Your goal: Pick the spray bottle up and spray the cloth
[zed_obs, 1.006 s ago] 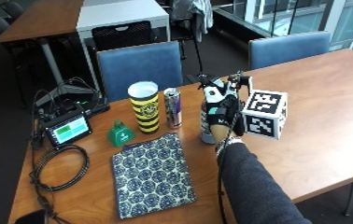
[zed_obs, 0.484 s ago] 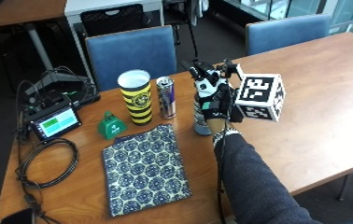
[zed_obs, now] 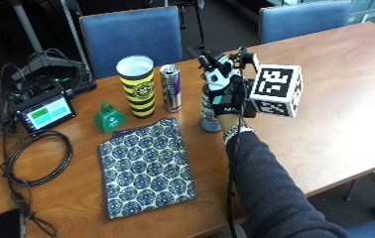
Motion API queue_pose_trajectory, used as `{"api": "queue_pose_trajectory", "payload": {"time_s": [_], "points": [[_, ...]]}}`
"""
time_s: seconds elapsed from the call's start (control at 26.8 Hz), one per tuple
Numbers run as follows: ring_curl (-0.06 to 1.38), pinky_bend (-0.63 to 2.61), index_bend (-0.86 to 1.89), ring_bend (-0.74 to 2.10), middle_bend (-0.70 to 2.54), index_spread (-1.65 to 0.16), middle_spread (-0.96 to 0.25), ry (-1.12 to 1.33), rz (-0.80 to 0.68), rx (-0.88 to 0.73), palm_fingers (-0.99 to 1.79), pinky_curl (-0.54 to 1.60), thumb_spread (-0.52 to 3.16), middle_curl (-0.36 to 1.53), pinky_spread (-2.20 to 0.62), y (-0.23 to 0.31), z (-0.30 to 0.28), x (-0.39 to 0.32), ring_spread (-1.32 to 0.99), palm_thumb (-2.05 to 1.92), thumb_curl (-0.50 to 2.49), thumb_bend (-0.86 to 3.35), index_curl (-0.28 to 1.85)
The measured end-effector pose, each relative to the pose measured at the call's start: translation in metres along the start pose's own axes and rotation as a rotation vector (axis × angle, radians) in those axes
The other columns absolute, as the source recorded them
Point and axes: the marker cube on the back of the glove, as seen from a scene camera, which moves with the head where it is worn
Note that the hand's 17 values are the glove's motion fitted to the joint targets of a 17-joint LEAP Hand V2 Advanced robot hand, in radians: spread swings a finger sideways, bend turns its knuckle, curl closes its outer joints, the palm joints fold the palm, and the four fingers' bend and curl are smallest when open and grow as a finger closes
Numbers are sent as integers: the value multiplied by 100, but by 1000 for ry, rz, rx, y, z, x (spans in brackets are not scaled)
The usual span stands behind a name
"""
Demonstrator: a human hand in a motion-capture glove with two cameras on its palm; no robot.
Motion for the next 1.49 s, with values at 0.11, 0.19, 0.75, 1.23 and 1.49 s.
{"api": "queue_pose_trajectory", "payload": {"time_s": [0.11, 0.19, 0.75, 1.23, 1.49], "points": [[44, 44, 43, 53, 62, -28, -24, 10, 15, -1, 145, 37, 104, 51, -32, 1, -3, 15, -22, 53, 31, -3, 51], [44, 45, 43, 53, 63, -28, -24, 20, 37, -8, 145, 37, 104, 51, -33, 4, -5, 27, -22, 53, 32, -3, 51], [44, 43, 46, 56, 67, -28, -24, 139, -1, -430, 144, 38, 103, 51, -32, -22, -68, 20, -21, 46, 30, -3, 53], [45, 42, 46, 61, 67, -28, -24, 997, -152, -1155, 144, 38, 104, 50, -31, -14, -38, 13, -20, 45, 30, -3, 53], [44, 42, 47, 60, 68, -28, -24, 1287, -193, -1253, 143, 38, 104, 50, -31, 2, -18, 38, -20, 44, 30, -3, 53]]}}
